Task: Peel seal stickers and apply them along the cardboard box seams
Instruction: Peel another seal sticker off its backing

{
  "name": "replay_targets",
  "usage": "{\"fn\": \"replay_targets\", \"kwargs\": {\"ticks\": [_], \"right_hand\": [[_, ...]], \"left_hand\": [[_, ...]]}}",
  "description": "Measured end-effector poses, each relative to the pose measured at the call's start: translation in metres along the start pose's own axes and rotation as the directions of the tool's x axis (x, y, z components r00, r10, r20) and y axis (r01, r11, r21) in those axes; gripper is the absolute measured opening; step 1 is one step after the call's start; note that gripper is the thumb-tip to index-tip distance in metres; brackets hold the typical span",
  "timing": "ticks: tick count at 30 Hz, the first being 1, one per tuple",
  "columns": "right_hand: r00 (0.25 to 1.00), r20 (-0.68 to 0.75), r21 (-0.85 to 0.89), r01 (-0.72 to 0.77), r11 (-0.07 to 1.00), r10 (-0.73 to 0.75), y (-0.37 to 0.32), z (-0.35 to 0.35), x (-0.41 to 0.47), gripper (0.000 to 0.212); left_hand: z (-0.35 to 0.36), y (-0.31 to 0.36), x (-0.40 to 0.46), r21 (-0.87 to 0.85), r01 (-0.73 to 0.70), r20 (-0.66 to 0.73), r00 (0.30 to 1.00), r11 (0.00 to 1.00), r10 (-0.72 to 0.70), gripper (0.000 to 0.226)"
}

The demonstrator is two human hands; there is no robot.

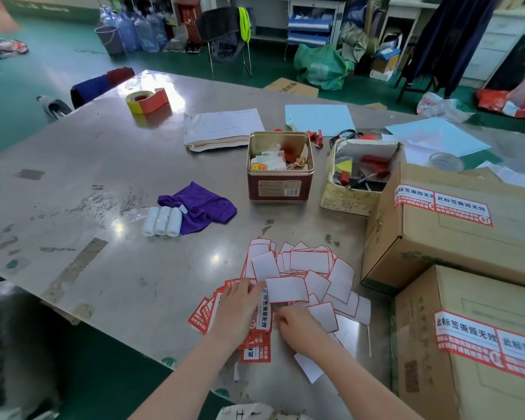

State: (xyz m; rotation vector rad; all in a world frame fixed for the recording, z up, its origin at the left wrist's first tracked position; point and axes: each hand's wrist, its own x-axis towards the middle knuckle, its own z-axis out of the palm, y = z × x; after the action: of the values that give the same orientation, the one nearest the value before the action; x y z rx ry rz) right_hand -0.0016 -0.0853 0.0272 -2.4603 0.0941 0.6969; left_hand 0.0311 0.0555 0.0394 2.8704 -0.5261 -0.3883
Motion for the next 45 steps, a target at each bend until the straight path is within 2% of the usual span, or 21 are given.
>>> {"fn": "replay_targets", "kwargs": {"ticks": [2, 4, 6, 8, 11, 15, 18, 21, 26, 29, 36, 41, 43, 45], "right_hand": [[0.999, -0.048, 0.037, -0.002, 0.999, 0.004, -0.001, -0.002, -0.001, 0.028], [0.995, -0.097, 0.108, 0.009, 0.994, 0.001, -0.005, -0.006, -0.005, 0.025], [0.990, -0.136, 0.186, 0.054, 0.981, -0.029, -0.011, -0.010, -0.008, 0.029], [0.988, -0.150, 0.252, 0.084, 0.964, -0.047, -0.018, -0.015, -0.011, 0.032], [0.993, -0.117, 0.352, 0.062, 0.934, -0.021, -0.020, -0.018, -0.012, 0.033], [0.991, -0.135, 0.427, 0.068, 0.902, -0.011, -0.016, -0.024, -0.015, 0.021], [0.988, -0.154, 0.409, 0.080, 0.909, -0.017, -0.016, -0.032, -0.018, 0.019], [0.984, -0.176, 0.384, 0.100, 0.918, -0.033, -0.016, -0.038, -0.020, 0.017], [0.976, -0.218, 0.483, 0.095, 0.870, 0.015, -0.011, -0.041, -0.018, 0.011], [0.964, -0.262, 0.523, 0.099, 0.847, 0.049, -0.011, -0.044, -0.020, 0.010], [0.952, -0.302, 0.588, 0.142, 0.796, 0.054, -0.013, -0.053, -0.026, 0.009], [0.940, -0.316, 0.641, 0.108, 0.760, 0.133, -0.011, -0.057, -0.026, 0.025], [0.954, -0.275, 0.664, 0.102, 0.741, 0.115, -0.011, -0.058, -0.028, 0.028], [0.964, -0.252, 0.675, 0.115, 0.729, 0.082, -0.014, -0.059, -0.032, 0.023]], "left_hand": [[-0.003, -0.002, 0.002, -0.167, 0.065, 0.016, 0.998, 0.984, -0.064, 0.054], [-0.007, -0.002, 0.006, -0.353, 0.138, 0.020, 0.990, 0.925, -0.140, 0.046], [-0.015, 0.000, 0.011, -0.456, 0.190, 0.038, 0.980, 0.870, -0.194, 0.035], [-0.023, 0.002, 0.017, -0.549, 0.256, 0.120, 0.966, 0.796, -0.228, 0.026], [-0.030, 0.002, 0.021, -0.730, 0.330, 0.259, 0.944, 0.599, -0.205, 0.023], [-0.037, 0.004, 0.019, -0.840, 0.331, 0.331, 0.941, 0.430, -0.078, 0.026], [-0.036, 0.004, 0.016, -0.853, 0.269, 0.290, 0.957, 0.448, -0.024, 0.020], [-0.031, 0.003, 0.015, -0.848, 0.206, 0.234, 0.972, 0.488, -0.004, 0.024], [-0.034, 0.009, 0.016, -0.840, 0.172, 0.178, 0.983, 0.514, -0.038, 0.027], [-0.033, 0.012, 0.015, -0.870, 0.161, 0.150, 0.987, 0.465, -0.060, 0.025], [-0.032, 0.015, 0.015, -0.910, 0.237, 0.214, 0.971, 0.340, -0.105, 0.019], [-0.033, 0.015, 0.013, -0.933, 0.234, 0.212, 0.971, 0.275, -0.107, 0.007], [-0.035, 0.015, 0.012, -0.931, 0.223, 0.207, 0.974, 0.288, -0.087, 0.008], [-0.035, 0.016, 0.012, -0.917, 0.218, 0.210, 0.976, 0.335, -0.061, 0.013]]}}
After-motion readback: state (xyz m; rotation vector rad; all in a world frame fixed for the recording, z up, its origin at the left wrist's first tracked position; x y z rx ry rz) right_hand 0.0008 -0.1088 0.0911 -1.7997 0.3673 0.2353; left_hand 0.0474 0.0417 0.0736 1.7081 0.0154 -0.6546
